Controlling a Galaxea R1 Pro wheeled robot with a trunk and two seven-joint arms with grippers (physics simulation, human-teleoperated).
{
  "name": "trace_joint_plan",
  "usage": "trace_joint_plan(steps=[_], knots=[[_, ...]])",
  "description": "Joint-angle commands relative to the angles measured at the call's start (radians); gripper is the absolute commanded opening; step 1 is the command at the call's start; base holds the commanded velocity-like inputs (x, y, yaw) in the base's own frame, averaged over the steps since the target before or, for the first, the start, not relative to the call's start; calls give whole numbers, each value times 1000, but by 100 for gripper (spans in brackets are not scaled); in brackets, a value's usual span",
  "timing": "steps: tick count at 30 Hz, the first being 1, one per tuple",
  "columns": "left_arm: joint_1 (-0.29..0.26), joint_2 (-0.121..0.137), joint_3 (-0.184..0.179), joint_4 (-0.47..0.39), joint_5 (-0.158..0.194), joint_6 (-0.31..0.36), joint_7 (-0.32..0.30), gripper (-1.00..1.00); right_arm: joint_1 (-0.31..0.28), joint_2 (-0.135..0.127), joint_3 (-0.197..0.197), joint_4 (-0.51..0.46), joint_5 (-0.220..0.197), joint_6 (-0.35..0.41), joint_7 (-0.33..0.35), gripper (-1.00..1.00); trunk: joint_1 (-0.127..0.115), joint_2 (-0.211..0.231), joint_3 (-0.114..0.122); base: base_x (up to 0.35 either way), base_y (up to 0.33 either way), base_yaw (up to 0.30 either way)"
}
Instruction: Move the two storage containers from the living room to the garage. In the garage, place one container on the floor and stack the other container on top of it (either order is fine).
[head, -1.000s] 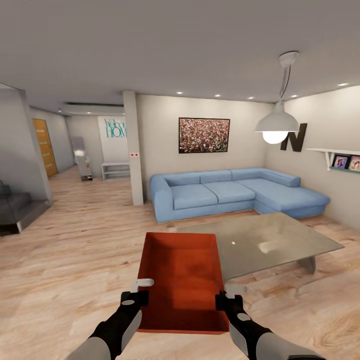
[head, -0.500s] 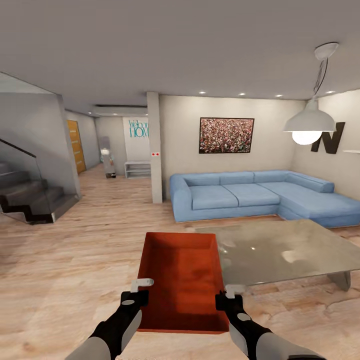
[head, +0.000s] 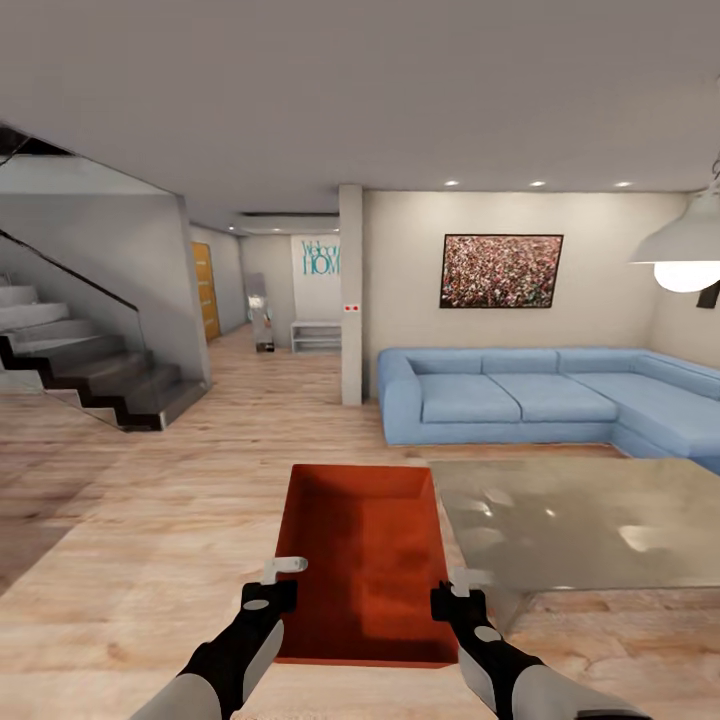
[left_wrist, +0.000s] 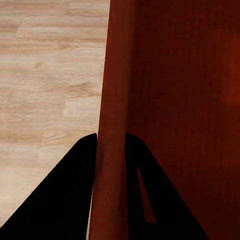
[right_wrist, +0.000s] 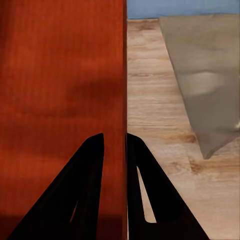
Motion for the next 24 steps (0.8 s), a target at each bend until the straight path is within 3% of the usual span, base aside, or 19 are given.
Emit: trace_joint_plan(steps=[1, 24], knots=[[-1, 4, 83, 1, 14, 7, 12, -100, 0, -4, 36, -2, 5, -23, 2, -100, 0, -1, 0, 0, 0, 279], [-1, 4, 82, 1, 14, 7, 12, -100, 0, -3, 36, -2, 5, -23, 2, -100, 0, -1, 0, 0, 0, 279]])
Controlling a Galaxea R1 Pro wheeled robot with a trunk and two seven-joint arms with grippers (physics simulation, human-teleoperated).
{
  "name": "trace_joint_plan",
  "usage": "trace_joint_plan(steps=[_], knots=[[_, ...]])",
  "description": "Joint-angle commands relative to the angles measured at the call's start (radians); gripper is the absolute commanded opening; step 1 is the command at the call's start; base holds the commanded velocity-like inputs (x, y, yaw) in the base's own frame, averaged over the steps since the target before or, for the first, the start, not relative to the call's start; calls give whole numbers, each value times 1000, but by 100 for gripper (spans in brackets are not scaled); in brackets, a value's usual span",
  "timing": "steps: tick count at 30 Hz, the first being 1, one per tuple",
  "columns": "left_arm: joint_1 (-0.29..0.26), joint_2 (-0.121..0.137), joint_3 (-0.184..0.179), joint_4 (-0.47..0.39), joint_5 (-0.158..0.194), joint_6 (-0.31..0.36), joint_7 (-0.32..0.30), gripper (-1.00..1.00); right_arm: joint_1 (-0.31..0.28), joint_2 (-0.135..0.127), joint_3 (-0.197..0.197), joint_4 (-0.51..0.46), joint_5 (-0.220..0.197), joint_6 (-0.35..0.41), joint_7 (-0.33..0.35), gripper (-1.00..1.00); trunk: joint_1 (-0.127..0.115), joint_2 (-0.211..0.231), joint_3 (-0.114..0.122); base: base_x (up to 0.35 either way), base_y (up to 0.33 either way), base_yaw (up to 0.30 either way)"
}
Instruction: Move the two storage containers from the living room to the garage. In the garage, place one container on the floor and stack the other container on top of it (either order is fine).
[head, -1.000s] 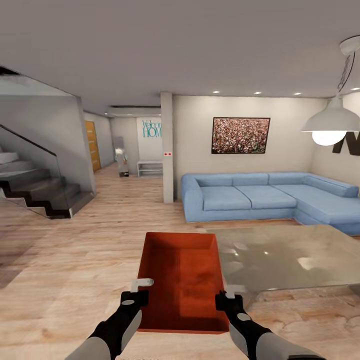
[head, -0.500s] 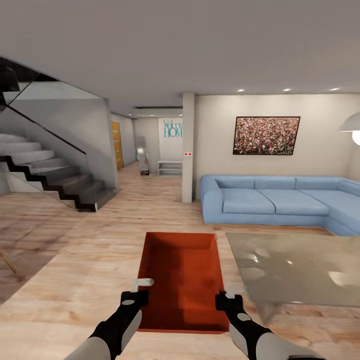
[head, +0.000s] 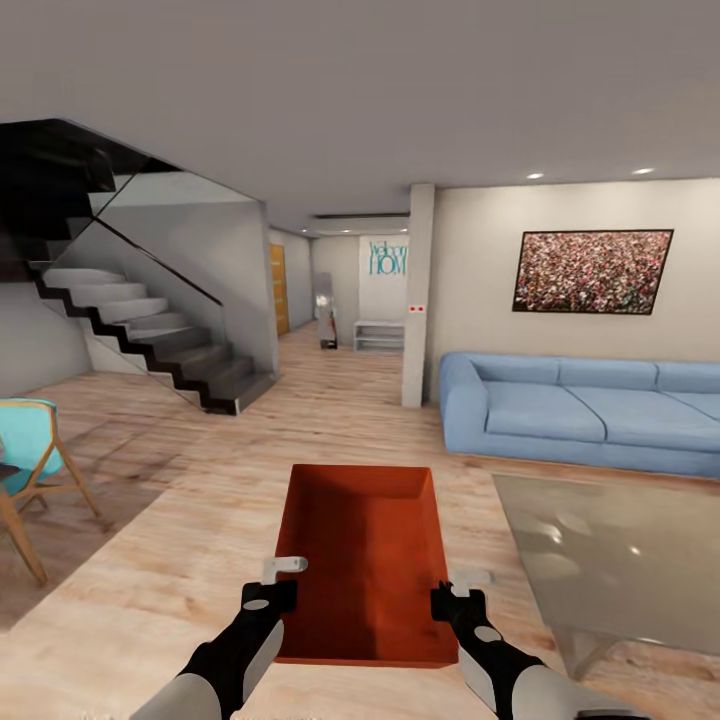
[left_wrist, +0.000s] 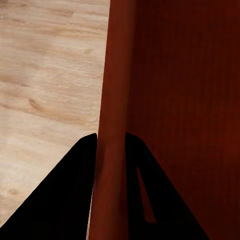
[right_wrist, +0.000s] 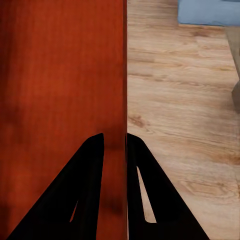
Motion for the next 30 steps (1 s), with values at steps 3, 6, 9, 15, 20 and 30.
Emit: trace_joint_plan(steps=[3, 6, 9, 15, 20, 30], knots=[[-1, 4, 82, 1, 13, 7, 12, -100, 0, -3, 36, -2, 4, -22, 2, -100, 0, -1, 0, 11, 0, 279], [0, 4, 82, 4, 13, 7, 11, -100, 0, -3, 36, -2, 4, -22, 2, -100, 0, -1, 0, 83, 0, 279], [0, 4, 82, 8, 13, 7, 10, -100, 0, -3, 36, -2, 4, -22, 2, -100, 0, -1, 0, 218, 0, 140], [-1, 4, 82, 13, 12, 7, 9, -100, 0, -3, 36, -2, 4, -22, 2, -100, 0, -1, 0, 300, 0, 28], [-1, 5, 82, 11, 12, 6, 9, -100, 0, -2, 36, -2, 4, -22, 2, -100, 0, -1, 0, 319, 0, 3], [-1, 5, 82, 10, 12, 5, 9, -100, 0, -3, 36, -2, 4, -22, 2, -100, 0, -1, 0, 321, 0, 0]])
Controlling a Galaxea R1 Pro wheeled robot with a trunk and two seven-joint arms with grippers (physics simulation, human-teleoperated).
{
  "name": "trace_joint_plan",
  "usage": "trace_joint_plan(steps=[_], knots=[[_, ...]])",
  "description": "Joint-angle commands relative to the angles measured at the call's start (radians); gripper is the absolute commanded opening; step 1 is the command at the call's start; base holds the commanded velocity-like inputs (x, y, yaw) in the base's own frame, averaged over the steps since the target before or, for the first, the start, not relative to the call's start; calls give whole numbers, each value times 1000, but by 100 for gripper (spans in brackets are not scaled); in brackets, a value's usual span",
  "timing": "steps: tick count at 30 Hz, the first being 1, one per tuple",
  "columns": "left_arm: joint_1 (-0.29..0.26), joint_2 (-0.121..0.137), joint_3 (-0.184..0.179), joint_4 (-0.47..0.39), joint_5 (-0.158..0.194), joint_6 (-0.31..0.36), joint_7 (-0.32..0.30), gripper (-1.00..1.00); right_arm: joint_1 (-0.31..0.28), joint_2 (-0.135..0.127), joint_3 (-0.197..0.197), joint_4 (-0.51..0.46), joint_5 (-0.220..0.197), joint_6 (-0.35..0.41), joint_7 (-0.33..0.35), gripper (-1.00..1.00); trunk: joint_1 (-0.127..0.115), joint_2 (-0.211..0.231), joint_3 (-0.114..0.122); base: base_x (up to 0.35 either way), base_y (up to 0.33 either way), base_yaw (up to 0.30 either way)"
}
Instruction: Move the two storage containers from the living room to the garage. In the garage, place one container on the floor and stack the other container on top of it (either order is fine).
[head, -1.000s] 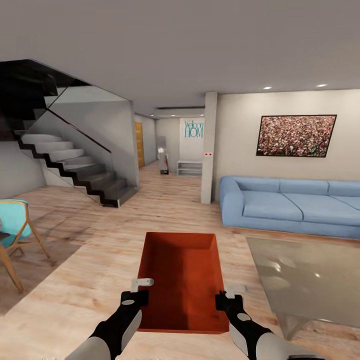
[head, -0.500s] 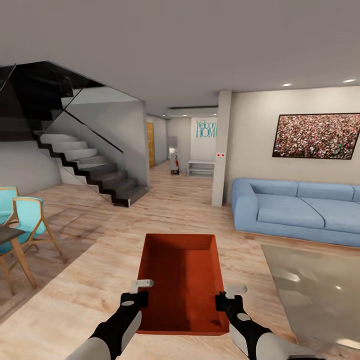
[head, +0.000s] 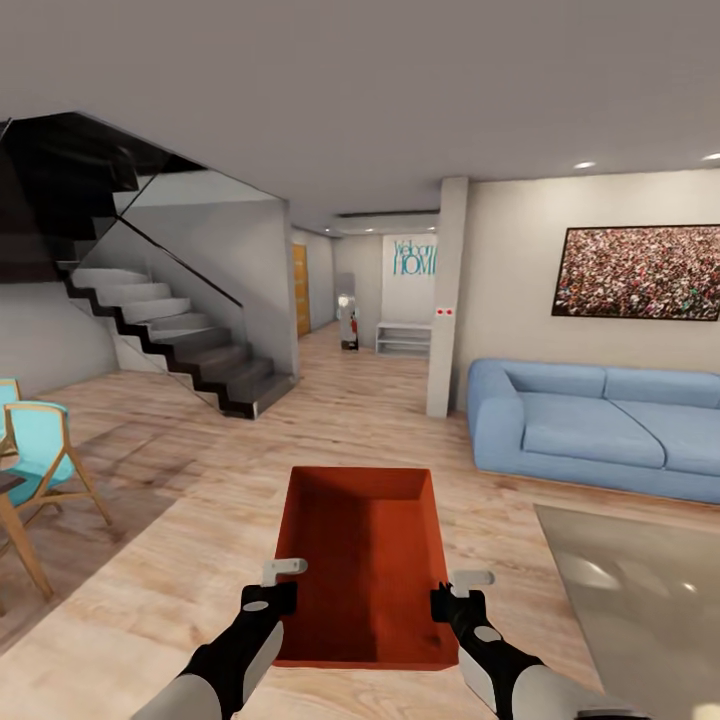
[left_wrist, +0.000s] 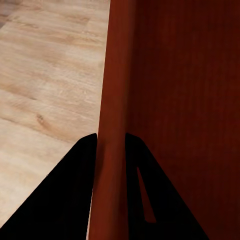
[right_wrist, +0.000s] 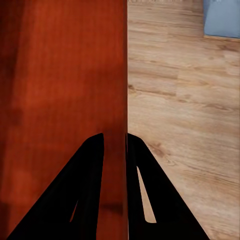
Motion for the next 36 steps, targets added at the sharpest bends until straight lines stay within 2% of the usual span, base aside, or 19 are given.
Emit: trace_joint_plan(steps=[1, 36], knots=[[-1, 7, 70, 0, 14, 7, 12, -100, 0, -2, 30, -1, 5, -33, 2, -100, 1, 0, 0, 322, 0, 0], [0, 12, 71, -1, 14, 6, 12, -100, 0, -2, 30, -1, 5, -33, 2, -100, 1, 0, 0, 321, 0, 0]])
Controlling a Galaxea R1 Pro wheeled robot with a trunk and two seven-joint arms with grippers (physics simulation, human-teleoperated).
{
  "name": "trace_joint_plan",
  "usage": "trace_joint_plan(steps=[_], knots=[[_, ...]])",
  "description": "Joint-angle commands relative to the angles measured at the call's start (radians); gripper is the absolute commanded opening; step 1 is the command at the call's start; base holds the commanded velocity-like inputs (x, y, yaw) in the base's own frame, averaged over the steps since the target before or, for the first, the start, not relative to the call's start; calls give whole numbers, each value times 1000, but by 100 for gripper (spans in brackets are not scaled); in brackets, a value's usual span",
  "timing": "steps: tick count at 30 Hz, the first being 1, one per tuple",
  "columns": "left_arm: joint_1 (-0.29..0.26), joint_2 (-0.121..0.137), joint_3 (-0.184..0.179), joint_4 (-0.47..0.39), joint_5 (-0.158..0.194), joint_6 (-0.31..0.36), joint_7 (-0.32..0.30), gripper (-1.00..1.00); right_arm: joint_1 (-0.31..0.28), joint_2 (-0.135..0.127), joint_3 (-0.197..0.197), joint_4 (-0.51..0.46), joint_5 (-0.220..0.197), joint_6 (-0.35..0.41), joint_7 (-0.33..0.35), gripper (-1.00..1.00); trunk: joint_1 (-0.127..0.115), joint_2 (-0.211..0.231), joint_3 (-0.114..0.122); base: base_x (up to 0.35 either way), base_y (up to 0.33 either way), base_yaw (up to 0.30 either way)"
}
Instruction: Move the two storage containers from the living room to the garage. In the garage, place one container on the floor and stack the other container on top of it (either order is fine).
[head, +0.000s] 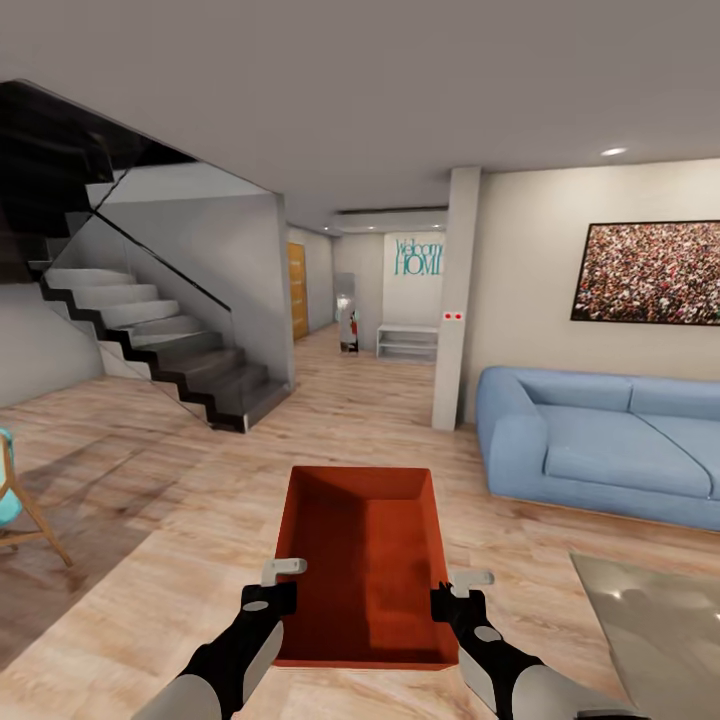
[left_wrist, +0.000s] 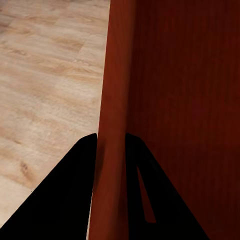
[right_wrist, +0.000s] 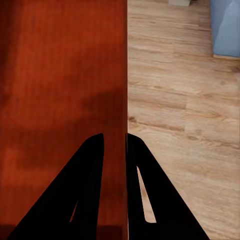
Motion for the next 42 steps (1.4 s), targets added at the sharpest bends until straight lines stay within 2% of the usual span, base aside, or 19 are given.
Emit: trace_joint_plan(steps=[1, 42], knots=[[-1, 12, 72, 0, 15, 7, 12, -100, 0, -2, 31, -1, 5, -31, 2, -100, 1, 0, 0, 321, 0, 0], [-1, 12, 73, 0, 15, 7, 12, -100, 0, -4, 31, -1, 8, -31, 2, -100, 1, 0, 0, 321, 0, 10]])
